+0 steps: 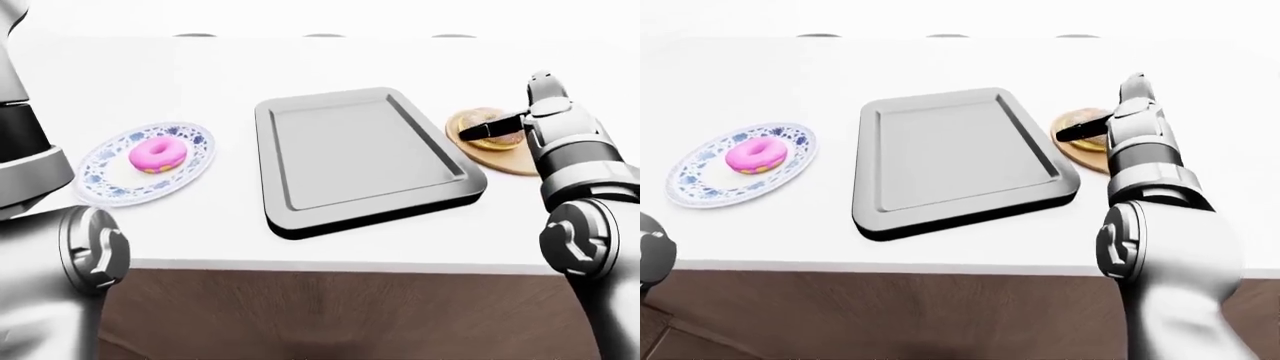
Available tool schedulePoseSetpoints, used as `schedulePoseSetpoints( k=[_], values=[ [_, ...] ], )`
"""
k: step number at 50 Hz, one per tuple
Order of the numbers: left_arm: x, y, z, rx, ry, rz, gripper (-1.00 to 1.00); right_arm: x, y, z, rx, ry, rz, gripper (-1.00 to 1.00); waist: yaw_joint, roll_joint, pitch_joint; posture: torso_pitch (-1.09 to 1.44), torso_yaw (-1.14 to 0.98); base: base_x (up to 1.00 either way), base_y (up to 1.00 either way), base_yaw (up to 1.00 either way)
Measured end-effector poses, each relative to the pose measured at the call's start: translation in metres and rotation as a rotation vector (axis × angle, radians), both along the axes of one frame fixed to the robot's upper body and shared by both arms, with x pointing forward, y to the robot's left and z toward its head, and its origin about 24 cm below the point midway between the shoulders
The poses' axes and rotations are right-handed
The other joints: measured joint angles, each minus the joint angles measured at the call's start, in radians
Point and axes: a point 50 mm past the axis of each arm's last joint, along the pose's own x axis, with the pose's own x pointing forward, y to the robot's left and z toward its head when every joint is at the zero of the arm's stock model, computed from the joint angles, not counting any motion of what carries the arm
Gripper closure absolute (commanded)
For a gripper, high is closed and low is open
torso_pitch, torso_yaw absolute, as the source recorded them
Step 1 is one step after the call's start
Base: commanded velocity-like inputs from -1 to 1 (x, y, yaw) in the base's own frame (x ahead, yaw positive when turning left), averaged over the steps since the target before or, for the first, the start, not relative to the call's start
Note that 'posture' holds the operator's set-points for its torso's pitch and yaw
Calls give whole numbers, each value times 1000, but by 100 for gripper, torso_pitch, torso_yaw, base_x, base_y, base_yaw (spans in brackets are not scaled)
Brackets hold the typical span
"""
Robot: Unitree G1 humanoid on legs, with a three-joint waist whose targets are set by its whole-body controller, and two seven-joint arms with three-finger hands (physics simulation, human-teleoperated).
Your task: Move the dessert items from the plate to the tray.
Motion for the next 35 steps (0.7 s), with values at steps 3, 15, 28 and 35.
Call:
schedulePoseSetpoints(
  k=[3, 15, 28, 35],
  values=[
    [-1, 2, 0, 4, 3, 3, -100, 0, 2, -7, 31, 1, -4, -100, 0, 0, 0, 0, 0, 0, 0, 0],
    [-6, 4, 2, 13, 8, 12, -100, -1, -1, -3, 83, -79, -97, -100, -1, 7, 2, 0, 0, 0, 0, 0],
    [-8, 6, 6, 15, 5, 16, -100, -6, -10, 22, 23, -199, -210, -100, -1, -1, 15, 4, 0, 0, 0, 0],
    [-10, 8, 5, 17, 4, 19, -100, -7, -9, 15, -5, -169, -257, -100, 1, -2, 38, 7, 0, 0, 0, 0]
  ],
)
